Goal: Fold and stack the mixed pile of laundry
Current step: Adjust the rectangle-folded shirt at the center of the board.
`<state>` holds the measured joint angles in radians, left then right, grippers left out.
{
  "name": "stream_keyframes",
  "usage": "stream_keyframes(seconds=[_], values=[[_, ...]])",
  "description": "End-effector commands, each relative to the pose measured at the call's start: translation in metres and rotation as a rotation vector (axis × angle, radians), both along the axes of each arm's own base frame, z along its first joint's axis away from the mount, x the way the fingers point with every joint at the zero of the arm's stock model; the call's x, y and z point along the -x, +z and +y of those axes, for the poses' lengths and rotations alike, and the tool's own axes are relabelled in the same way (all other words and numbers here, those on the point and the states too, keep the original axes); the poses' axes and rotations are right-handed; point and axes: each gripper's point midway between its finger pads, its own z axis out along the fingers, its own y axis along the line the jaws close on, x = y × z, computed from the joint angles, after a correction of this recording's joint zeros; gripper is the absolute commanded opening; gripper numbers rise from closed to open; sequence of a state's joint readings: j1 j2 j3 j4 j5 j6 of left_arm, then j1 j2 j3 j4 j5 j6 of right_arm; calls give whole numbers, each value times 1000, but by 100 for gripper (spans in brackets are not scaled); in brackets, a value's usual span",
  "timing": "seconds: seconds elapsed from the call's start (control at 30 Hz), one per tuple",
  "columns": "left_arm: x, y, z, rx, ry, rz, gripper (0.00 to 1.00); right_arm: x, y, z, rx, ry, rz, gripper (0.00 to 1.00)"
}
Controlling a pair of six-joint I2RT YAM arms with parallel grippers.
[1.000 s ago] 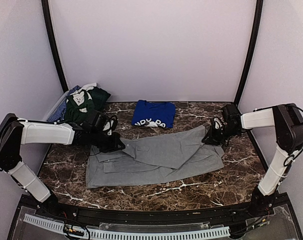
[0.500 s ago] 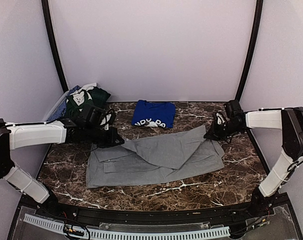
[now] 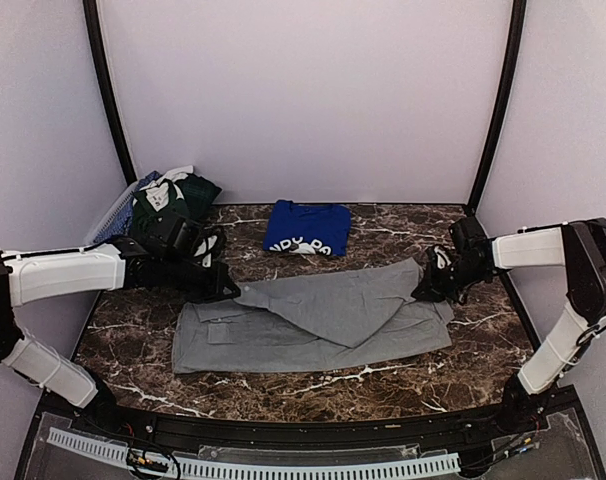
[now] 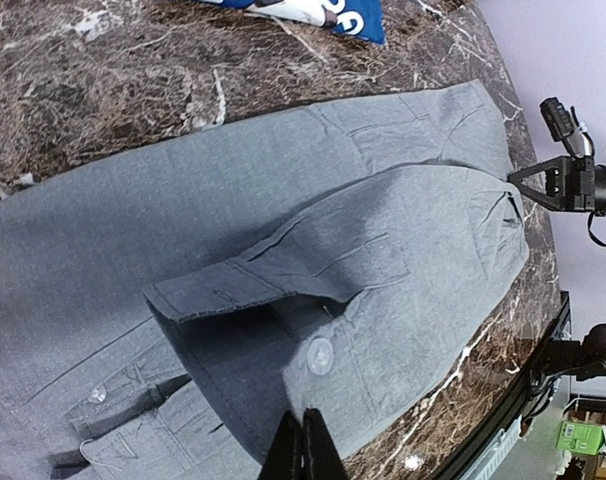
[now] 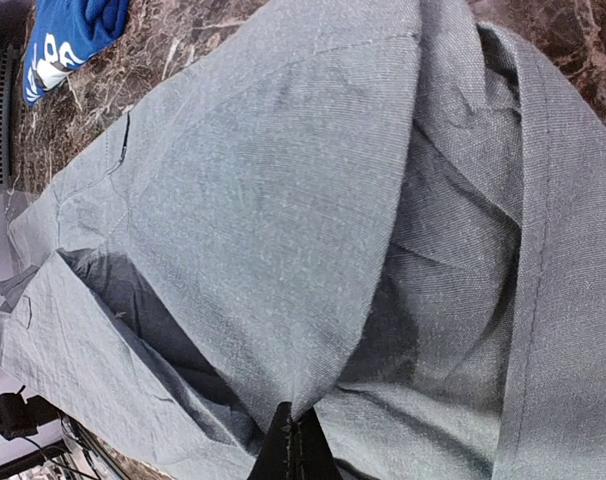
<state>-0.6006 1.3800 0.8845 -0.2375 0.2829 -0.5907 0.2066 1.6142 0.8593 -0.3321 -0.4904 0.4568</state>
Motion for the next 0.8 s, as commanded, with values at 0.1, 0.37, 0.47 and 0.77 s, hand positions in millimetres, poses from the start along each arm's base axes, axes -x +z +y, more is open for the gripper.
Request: stream_keyframes(seconds=[0.1, 0.37, 0.47, 0.77], values=[[11, -57, 17, -144, 4, 90, 0, -3, -11, -4, 46, 7, 6, 0], [24, -86, 8, -183, -85, 155, 3, -4, -3, -11, 96, 10, -10, 0], [33, -89, 0, -187, -158, 182, 24, -6, 1, -8, 80, 24, -14, 0], [23, -54, 1, -77, -71, 121, 63, -12, 34, -17, 138, 21, -81, 16]])
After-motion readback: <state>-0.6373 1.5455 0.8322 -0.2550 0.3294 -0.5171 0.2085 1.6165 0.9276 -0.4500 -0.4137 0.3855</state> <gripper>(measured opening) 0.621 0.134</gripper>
